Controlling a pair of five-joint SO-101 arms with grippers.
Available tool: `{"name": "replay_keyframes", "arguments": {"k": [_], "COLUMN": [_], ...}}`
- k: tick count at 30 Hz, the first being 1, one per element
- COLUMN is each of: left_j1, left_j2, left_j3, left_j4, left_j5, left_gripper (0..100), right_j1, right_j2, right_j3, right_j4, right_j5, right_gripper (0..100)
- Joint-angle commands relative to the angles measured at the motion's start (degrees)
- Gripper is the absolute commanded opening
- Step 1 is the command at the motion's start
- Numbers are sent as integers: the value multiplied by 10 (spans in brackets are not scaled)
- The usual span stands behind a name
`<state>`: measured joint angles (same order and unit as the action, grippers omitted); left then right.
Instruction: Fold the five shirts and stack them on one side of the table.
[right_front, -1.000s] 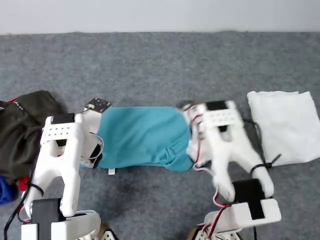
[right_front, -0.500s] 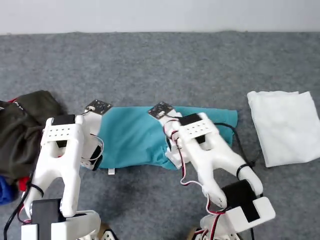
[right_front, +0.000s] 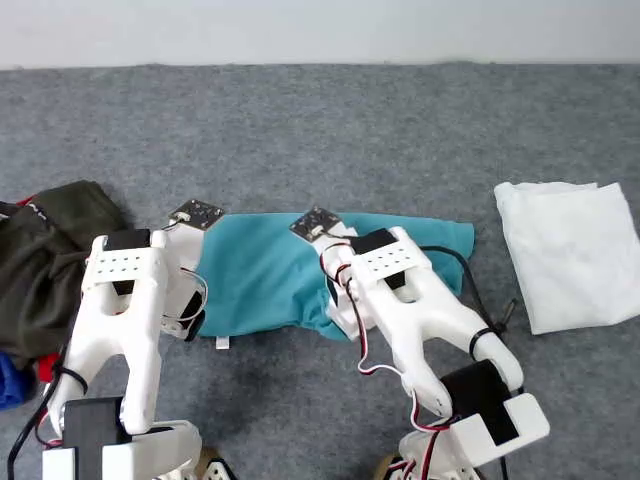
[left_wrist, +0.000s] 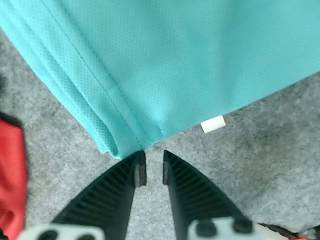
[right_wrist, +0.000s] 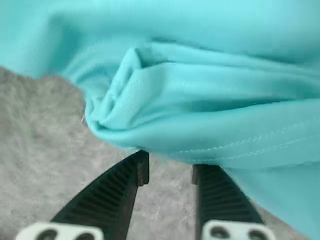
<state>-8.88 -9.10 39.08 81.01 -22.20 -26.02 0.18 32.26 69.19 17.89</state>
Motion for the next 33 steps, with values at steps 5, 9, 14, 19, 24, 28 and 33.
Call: {"name": "replay_keyframes", "arguments": {"k": [5, 9, 14, 19, 24, 28, 33], "left_j1": [5, 5, 5, 5, 5, 5, 5], "left_j2": [-19, -19, -19, -19, -19, -19, -19], "left_j3": [-1, -1, -1, -1, -1, -1, -1], "left_j4": [-1, -1, -1, -1, -1, -1, -1], "left_j5": [-5, -5, -5, -5, -5, -5, -5], "left_gripper": [65, 65, 65, 65, 65, 65, 65], "right_j1": [-11, -44, -66, -54, -15, 11, 15], "right_j2": [-29, -28, -30, -30, -29, -29, -29], "right_j3": [-8, -8, -22, -64, -97, -125, -148], "right_j4": [19, 21, 17, 19, 16, 17, 20], "right_j5": [-2, -1, -1, -1, -1, -1, -1], "right_gripper": [35, 35, 11, 9, 9, 9, 9]}}
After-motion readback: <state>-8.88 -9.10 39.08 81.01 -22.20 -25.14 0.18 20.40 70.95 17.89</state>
